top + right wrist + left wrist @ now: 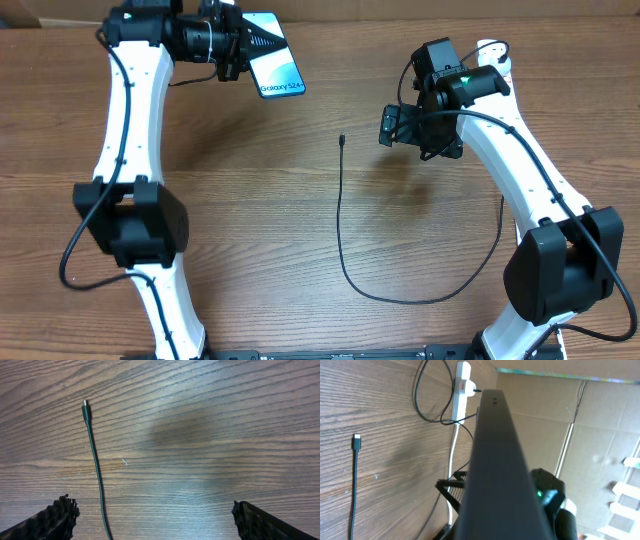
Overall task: Plug charger to phone and switch on socket
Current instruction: 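Raise the phone with the left gripper to the top left and hold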
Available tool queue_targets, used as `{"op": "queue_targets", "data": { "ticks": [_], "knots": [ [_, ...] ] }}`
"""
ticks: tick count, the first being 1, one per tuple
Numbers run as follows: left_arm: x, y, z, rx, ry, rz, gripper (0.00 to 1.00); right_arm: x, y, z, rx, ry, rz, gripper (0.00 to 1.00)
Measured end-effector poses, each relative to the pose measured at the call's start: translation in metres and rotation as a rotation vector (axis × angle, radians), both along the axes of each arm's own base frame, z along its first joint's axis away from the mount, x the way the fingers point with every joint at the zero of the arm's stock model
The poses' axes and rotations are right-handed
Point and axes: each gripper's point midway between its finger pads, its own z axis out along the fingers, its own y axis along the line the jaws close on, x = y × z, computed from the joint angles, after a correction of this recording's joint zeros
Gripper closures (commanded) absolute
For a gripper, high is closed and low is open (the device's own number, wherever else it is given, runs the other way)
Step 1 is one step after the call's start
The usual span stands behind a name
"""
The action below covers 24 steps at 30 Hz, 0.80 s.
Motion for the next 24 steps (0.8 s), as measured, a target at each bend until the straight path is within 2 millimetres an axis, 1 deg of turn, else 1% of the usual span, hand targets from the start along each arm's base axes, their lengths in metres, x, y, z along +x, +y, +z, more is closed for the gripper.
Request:
{"op": "queue_targets", "data": {
  "ticks": [5,7,11,14,20,24],
  "knots": [
    [0.009,-0.004,-0.034,-0.049,0.102,-0.017,0.96,0.0,0.0,0.0,0.0,0.0,0.0,0.0],
    [0.011,-0.005,-0.045,-0.057,0.13,-0.019,0.96,0.0,0.0,0.0,0.0,0.0,0.0,0.0],
    [0.015,-0.007,-0.059,-0.068,0.165,-0.019,0.96,0.0,0.0,0.0,0.0,0.0,0.0,0.0],
    [0.015,-0.007,-0.063,-0.068,0.176,-0.019,0.96,0.0,0.0,0.0,0.0,0.0,0.0,0.0],
    [0.017,-0.008,-0.062,-0.074,0.182,-0.015,0.96,0.0,0.0,0.0,0.0,0.0,0.0,0.0],
    [0.023,-0.005,-0.06,-0.081,0.175,0.004,0.96,0.0,0.0,0.0,0.0,0.0,0.0,0.0]
  ]
}}
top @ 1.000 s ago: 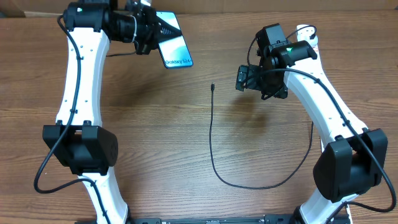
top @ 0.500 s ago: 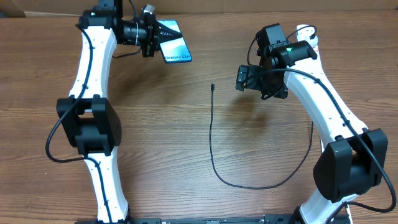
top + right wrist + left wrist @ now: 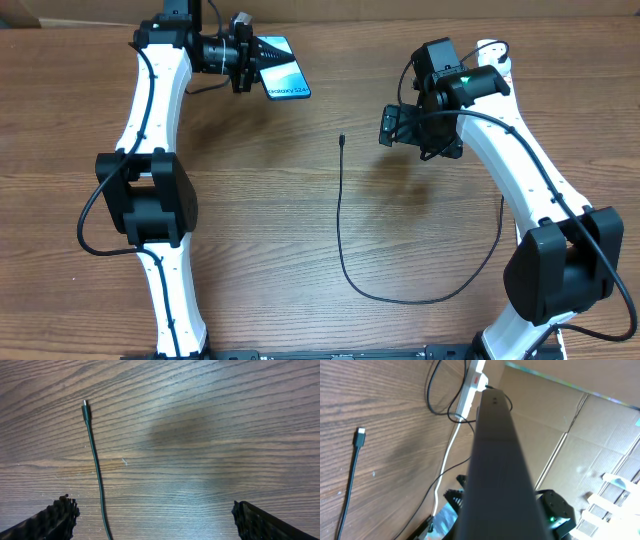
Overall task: Plug charger to phone and switch on socket
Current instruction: 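Raise the phone with the left gripper to the top left and hold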
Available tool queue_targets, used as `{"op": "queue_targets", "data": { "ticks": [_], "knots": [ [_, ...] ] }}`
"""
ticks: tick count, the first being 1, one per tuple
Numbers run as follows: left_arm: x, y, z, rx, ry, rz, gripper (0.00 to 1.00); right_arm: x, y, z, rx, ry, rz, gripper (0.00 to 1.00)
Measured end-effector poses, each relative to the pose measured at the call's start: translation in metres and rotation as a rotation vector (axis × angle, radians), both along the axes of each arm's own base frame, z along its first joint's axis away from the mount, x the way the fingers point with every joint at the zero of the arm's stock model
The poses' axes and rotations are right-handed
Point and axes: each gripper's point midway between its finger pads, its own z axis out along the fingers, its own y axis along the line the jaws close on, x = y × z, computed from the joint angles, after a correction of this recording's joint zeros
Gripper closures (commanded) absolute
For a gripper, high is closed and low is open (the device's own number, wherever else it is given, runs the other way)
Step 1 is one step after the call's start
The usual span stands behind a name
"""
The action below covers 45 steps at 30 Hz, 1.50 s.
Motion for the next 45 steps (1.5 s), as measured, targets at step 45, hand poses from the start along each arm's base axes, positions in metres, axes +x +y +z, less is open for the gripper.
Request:
{"op": "queue_targets", "data": {
  "ticks": [45],
  "knots": [
    [0.024,0.02,-0.027,-0.108,0.088,0.042,0.96,0.0,0.0,0.0,0.0,0.0,0.0,0.0]
  ]
}}
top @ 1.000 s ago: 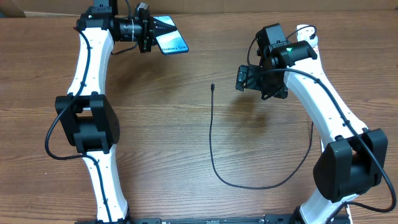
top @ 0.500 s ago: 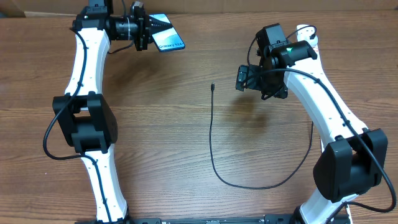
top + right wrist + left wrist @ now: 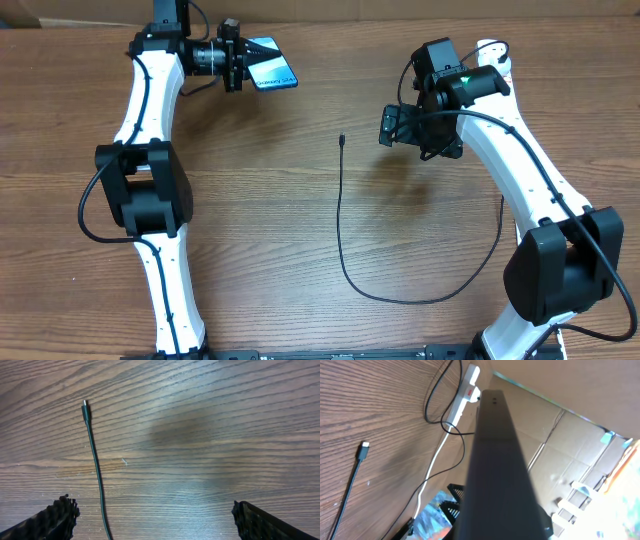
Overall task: Plug charger to phone and switch on socket
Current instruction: 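Raise the phone with the left gripper to the top left and hold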
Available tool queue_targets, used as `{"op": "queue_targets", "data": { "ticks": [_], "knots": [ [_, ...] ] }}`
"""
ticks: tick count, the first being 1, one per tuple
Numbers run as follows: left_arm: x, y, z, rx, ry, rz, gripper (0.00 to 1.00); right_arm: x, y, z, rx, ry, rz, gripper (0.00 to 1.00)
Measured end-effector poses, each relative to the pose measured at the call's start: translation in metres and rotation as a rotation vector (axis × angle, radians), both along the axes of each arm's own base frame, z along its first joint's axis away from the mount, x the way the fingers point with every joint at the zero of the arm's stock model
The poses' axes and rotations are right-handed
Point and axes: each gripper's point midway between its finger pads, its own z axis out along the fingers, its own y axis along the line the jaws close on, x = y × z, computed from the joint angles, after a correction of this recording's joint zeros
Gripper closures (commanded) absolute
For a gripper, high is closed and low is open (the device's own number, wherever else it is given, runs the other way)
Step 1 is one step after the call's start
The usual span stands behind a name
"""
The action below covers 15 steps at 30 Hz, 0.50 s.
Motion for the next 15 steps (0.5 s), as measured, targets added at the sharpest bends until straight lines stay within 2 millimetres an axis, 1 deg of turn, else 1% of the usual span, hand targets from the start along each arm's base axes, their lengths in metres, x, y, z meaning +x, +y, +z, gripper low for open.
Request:
{"op": "queue_targets", "data": {
  "ticks": [11,15],
  "knots": [
    [-0.004,-0.002,0.008,-0.046,-0.009,-0.026,0.96,0.0,0.0,0.0,0.0,0.0,0.0,0.0],
    [-0.003,-0.002,0.016,-0.05,-0.03,-0.03,0.96,0.0,0.0,0.0,0.0,0.0,0.0,0.0]
  ]
}}
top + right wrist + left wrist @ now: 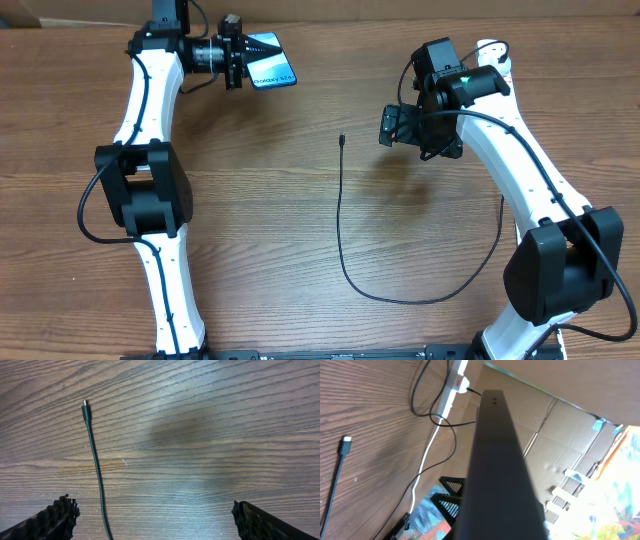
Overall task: Plug charger to phone and switch on socket
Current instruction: 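Raise the phone with the left gripper to the top left and hold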
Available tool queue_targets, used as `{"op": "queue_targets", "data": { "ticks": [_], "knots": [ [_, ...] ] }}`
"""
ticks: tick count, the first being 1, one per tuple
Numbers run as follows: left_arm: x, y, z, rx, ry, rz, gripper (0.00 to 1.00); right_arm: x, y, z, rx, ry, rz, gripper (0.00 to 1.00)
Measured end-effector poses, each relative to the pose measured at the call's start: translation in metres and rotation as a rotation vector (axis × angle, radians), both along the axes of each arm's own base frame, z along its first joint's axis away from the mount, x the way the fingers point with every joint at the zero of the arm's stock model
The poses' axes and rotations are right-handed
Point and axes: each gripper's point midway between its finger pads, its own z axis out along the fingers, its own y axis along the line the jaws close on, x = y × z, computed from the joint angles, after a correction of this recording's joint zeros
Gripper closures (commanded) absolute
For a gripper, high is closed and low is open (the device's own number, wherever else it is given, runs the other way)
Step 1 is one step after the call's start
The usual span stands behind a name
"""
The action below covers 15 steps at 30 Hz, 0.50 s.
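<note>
A phone (268,62) with a blue screen hangs above the table's far left, with my left gripper (243,52) shut on its end. The left wrist view shows the phone (492,455) edge-on and dark, its port end pointing away. The black charger cable (339,220) lies on the table with its plug tip (341,139) free, also visible in the wrist views (345,440) (85,406). The white socket strip (492,50) lies at the far right. My right gripper (152,512) is open above the wood, right of the cable; the fingers (60,515) hold nothing.
The cable loops toward the front of the wooden table (250,250) and runs back up the right side. Cardboard walls (560,425) stand behind the table. The strip (454,382) has a plug and black leads in it.
The left wrist has turned slightly with the phone still in its grip; the plug tip and strip sit further left and higher in its view. The right arm has not moved.
My left gripper held the phone at the table's far left throughout. From the oldest moment to now, the left arm's links have swung closer to the left side and the phone has shifted a little left and back. The right gripper has stayed open beside the cable's plug end.
</note>
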Motion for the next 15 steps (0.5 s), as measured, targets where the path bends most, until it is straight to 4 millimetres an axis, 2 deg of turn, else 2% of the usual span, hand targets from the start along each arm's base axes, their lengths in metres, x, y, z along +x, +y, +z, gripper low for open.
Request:
{"op": "queue_targets", "data": {
  "ticks": [15],
  "knots": [
    [0.0013,0.0001,0.0093,0.002,-0.029,0.0,0.96,0.0,0.0,0.0,0.0,0.0,0.0,0.0]
  ]
}}
